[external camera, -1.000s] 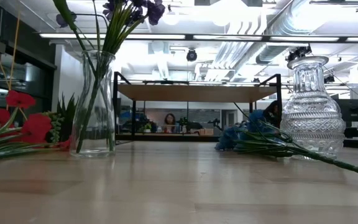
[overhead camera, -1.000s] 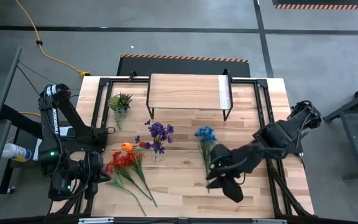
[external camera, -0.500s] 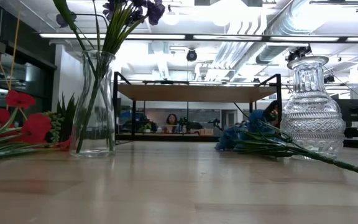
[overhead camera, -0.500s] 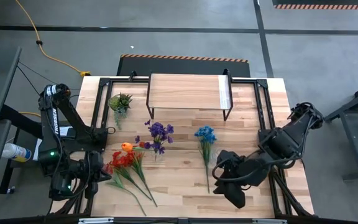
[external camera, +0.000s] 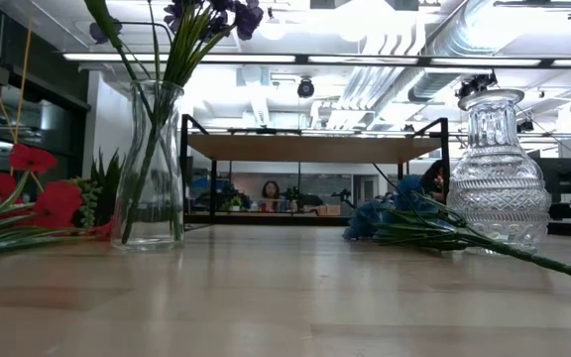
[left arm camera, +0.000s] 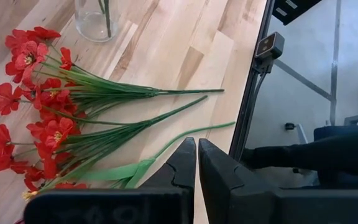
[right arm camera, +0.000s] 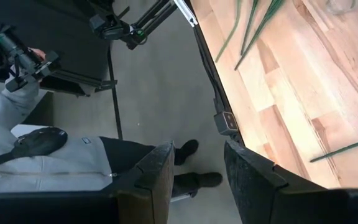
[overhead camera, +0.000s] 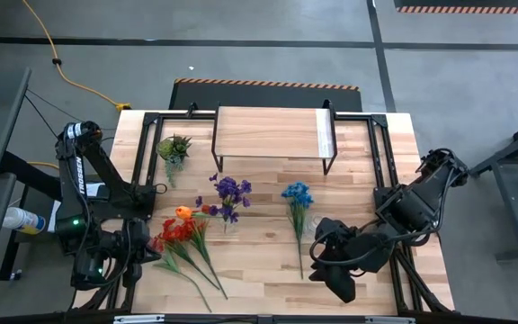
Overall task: Pick and place flowers into a vace then onto a shelf
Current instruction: Put the blue flower into the left transparent flower vase
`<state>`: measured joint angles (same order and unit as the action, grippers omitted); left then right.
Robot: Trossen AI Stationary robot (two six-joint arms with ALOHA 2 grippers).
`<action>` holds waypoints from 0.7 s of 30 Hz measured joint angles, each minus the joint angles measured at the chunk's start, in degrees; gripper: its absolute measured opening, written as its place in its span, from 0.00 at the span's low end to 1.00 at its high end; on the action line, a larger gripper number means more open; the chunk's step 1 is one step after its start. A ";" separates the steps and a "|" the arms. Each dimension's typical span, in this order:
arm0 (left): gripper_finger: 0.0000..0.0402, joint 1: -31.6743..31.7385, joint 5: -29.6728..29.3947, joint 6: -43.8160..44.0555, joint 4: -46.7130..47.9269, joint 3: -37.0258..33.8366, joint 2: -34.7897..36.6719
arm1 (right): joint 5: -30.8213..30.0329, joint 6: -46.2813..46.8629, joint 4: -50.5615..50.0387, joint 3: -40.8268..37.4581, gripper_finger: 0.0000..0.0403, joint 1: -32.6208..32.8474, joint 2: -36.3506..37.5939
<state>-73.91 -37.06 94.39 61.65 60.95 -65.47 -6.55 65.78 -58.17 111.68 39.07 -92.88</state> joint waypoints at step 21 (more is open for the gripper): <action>0.14 0.01 0.02 0.00 0.00 0.00 0.00 | -1.81 1.29 -1.18 0.00 0.33 0.00 -1.58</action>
<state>-73.90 -37.04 94.39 61.65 60.95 -65.47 -8.36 67.07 -59.35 111.68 39.07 -94.46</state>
